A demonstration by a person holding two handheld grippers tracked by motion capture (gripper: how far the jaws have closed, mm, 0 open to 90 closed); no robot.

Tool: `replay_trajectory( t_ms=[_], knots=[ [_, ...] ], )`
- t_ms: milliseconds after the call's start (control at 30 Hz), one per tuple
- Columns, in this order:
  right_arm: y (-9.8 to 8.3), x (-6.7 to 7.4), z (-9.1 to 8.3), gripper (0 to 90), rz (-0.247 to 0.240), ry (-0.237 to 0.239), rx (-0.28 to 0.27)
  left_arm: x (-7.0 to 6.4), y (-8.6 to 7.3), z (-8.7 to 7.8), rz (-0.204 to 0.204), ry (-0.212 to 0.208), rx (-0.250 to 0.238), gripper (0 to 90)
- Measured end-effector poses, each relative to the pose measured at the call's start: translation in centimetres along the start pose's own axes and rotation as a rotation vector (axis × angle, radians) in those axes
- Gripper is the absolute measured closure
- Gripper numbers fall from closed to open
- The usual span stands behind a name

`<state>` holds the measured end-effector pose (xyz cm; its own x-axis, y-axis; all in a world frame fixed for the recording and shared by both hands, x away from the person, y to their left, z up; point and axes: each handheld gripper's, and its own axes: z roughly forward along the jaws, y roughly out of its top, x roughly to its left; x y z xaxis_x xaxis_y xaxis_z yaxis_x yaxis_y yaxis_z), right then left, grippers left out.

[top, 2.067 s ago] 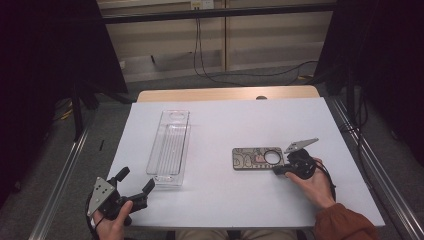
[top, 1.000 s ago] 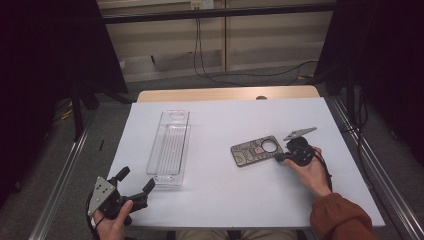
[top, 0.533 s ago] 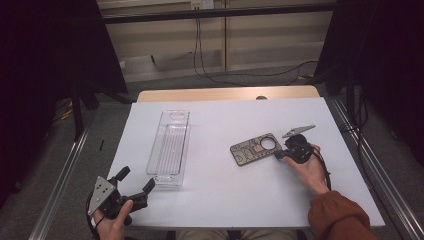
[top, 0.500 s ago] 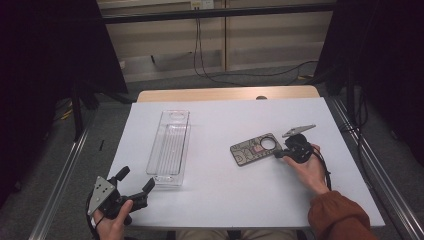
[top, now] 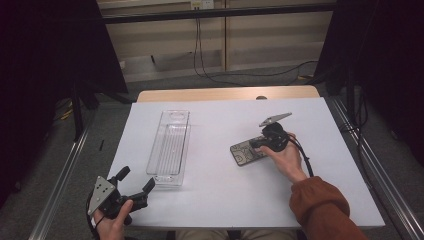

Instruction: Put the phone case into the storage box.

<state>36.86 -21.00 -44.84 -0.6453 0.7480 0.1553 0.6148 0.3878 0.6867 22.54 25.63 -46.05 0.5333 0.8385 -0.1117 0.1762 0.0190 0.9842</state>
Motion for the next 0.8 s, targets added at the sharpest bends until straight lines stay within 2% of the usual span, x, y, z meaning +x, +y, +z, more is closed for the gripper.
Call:
replay_trajectory(
  t_ms=[133,200,300,400,533,600,633,700,800],
  knots=[
    [1.7,0.8,2.2,90.0,-0.012,0.02,0.032,0.0,0.0,0.0,0.004,0.001,0.004,2.3],
    [1.9,0.9,2.6,90.0,-0.019,0.024,0.037,0.0,0.0,0.0,0.004,0.0,0.004,2.3],
    [2.8,1.0,4.0,90.0,0.002,0.03,0.053,0.0,0.0,0.0,0.003,0.004,0.004,2.2],
    [3.3,1.0,4.4,90.0,-0.003,0.026,0.049,0.0,0.0,0.0,0.0,-0.002,0.0,2.2],
    [3.7,1.2,5.4,90.0,0.007,0.02,0.08,0.0,0.0,0.0,0.004,0.002,0.004,2.2],
    [3.9,1.2,5.8,90.0,-0.01,0.02,0.084,0.0,0.0,0.0,0.001,-0.002,0.002,2.2],
    [3.9,1.3,6.0,90.0,-0.003,0.021,0.078,0.0,0.0,0.0,0.0,-0.001,0.002,2.2],
    [4.0,1.5,6.5,90.0,-0.011,0.012,0.106,0.0,0.0,0.0,-0.001,-0.006,0.0,2.2],
    [3.9,1.6,6.8,90.0,-0.007,0.014,0.119,0.0,0.0,-0.1,0.004,0.0,0.002,2.2]
  ],
)
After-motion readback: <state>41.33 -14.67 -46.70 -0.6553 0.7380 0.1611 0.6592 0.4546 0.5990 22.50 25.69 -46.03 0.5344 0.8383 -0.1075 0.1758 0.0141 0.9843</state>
